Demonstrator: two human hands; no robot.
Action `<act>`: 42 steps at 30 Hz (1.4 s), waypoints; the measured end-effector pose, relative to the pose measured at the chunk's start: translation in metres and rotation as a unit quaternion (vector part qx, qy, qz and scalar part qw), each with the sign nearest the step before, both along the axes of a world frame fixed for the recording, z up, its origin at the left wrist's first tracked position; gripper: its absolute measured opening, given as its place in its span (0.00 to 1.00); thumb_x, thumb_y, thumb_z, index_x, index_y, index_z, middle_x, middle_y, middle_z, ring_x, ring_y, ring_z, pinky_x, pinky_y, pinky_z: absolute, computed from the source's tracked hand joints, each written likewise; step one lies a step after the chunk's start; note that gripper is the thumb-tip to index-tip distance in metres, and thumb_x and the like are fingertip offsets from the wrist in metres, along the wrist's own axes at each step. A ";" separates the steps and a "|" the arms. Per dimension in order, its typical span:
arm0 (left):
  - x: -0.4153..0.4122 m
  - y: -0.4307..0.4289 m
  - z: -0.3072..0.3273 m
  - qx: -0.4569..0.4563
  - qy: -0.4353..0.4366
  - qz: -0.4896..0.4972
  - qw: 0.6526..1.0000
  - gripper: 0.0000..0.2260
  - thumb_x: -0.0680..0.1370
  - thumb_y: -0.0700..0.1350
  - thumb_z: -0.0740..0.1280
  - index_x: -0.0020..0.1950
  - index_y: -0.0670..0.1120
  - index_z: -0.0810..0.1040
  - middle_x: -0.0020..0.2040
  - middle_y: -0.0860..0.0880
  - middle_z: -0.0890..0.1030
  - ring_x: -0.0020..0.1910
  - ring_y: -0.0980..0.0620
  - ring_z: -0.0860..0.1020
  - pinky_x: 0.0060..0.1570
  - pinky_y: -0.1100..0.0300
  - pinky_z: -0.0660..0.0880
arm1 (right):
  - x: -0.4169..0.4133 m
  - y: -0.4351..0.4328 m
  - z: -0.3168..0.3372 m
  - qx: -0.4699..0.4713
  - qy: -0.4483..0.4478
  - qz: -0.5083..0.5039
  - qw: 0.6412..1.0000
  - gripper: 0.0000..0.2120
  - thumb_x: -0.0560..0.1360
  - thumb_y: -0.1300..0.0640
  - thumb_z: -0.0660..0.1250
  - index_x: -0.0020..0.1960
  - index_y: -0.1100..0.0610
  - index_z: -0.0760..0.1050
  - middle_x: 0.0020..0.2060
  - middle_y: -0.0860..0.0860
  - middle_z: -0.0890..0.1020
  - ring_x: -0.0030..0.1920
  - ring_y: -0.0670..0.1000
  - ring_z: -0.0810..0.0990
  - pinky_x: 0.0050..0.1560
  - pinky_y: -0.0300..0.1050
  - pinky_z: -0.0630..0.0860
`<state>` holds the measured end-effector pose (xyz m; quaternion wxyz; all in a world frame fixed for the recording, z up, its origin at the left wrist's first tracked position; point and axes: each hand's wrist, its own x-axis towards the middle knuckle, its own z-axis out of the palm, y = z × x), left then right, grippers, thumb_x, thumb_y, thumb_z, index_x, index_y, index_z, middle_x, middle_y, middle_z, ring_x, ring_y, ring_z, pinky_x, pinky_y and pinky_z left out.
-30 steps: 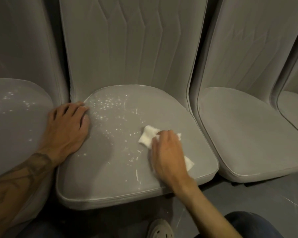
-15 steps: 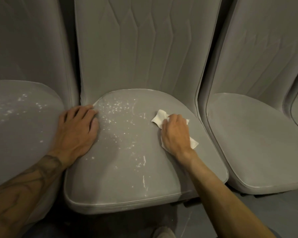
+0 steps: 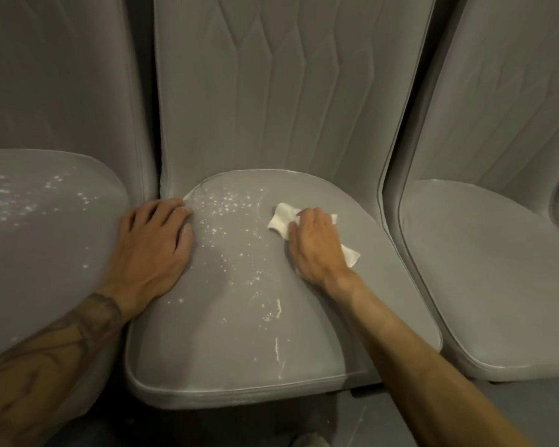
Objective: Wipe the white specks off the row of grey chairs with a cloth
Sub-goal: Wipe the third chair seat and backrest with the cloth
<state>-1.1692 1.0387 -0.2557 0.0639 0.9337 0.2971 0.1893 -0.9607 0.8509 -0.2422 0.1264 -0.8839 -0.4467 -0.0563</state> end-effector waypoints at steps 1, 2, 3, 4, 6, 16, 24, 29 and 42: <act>0.000 0.001 -0.001 0.001 0.000 -0.001 1.000 0.20 0.83 0.52 0.52 0.68 0.49 0.77 0.71 0.48 0.75 0.69 0.43 0.72 0.69 0.43 0.65 | -0.010 -0.005 -0.003 0.025 0.023 0.056 0.998 0.14 0.84 0.53 0.53 0.58 0.63 0.70 0.53 0.60 0.74 0.50 0.60 0.72 0.54 0.56 0.68; 0.000 0.002 -0.002 0.002 0.001 -0.003 1.000 0.20 0.83 0.52 0.52 0.68 0.49 0.76 0.71 0.49 0.75 0.69 0.43 0.71 0.69 0.43 0.65 | -0.016 -0.012 -0.004 0.029 0.036 0.099 0.994 0.13 0.84 0.53 0.54 0.57 0.62 0.70 0.52 0.60 0.74 0.48 0.59 0.71 0.53 0.55 0.69; 0.000 0.003 -0.003 0.003 0.003 -0.003 1.000 0.20 0.83 0.52 0.52 0.69 0.50 0.76 0.72 0.49 0.75 0.69 0.44 0.71 0.69 0.43 0.65 | -0.013 -0.017 -0.002 0.025 0.042 0.123 0.991 0.13 0.84 0.52 0.54 0.57 0.62 0.70 0.51 0.59 0.75 0.48 0.58 0.71 0.53 0.53 0.69; -0.001 0.003 -0.004 0.005 0.004 -0.002 1.000 0.20 0.83 0.52 0.52 0.69 0.50 0.75 0.72 0.49 0.74 0.69 0.44 0.71 0.69 0.43 0.65 | -0.004 -0.020 0.000 0.016 0.042 0.123 0.991 0.14 0.84 0.52 0.54 0.58 0.62 0.70 0.52 0.59 0.75 0.49 0.58 0.72 0.54 0.53 0.69; 0.000 0.004 -0.005 0.008 0.004 -0.002 1.000 0.20 0.83 0.52 0.52 0.69 0.50 0.76 0.72 0.49 0.74 0.69 0.44 0.71 0.69 0.43 0.65 | 0.022 -0.014 0.004 0.013 0.042 0.055 0.998 0.15 0.84 0.53 0.54 0.60 0.63 0.71 0.55 0.60 0.75 0.51 0.59 0.72 0.57 0.55 0.69; 0.001 0.009 -0.012 0.026 -0.001 0.004 1.000 0.18 0.83 0.52 0.53 0.68 0.51 0.76 0.72 0.51 0.75 0.70 0.45 0.71 0.68 0.45 0.64 | 0.021 0.012 -0.004 0.013 0.048 0.124 0.991 0.15 0.84 0.51 0.54 0.59 0.61 0.70 0.54 0.59 0.75 0.50 0.57 0.72 0.56 0.52 0.70; 0.001 0.008 -0.011 0.028 0.004 0.000 1.000 0.19 0.83 0.52 0.53 0.69 0.51 0.75 0.71 0.51 0.74 0.70 0.46 0.71 0.69 0.45 0.64 | 0.037 0.048 -0.002 0.019 -0.005 0.007 1.000 0.16 0.84 0.52 0.52 0.56 0.63 0.71 0.53 0.61 0.76 0.51 0.61 0.72 0.56 0.55 0.68; 0.000 0.008 -0.010 0.024 0.005 -0.002 1.000 0.19 0.84 0.52 0.52 0.69 0.51 0.75 0.72 0.51 0.74 0.70 0.46 0.71 0.69 0.45 0.65 | 0.050 0.029 -0.001 0.002 0.040 0.109 0.993 0.16 0.85 0.50 0.54 0.59 0.62 0.71 0.55 0.61 0.75 0.53 0.60 0.73 0.57 0.51 0.68; 0.001 0.011 -0.016 0.034 -0.001 0.001 0.999 0.18 0.84 0.53 0.53 0.69 0.52 0.74 0.71 0.52 0.74 0.70 0.48 0.70 0.69 0.47 0.64 | 0.076 0.046 0.002 -0.005 0.031 0.149 0.988 0.15 0.85 0.50 0.54 0.59 0.62 0.71 0.53 0.60 0.75 0.52 0.58 0.72 0.55 0.47 0.64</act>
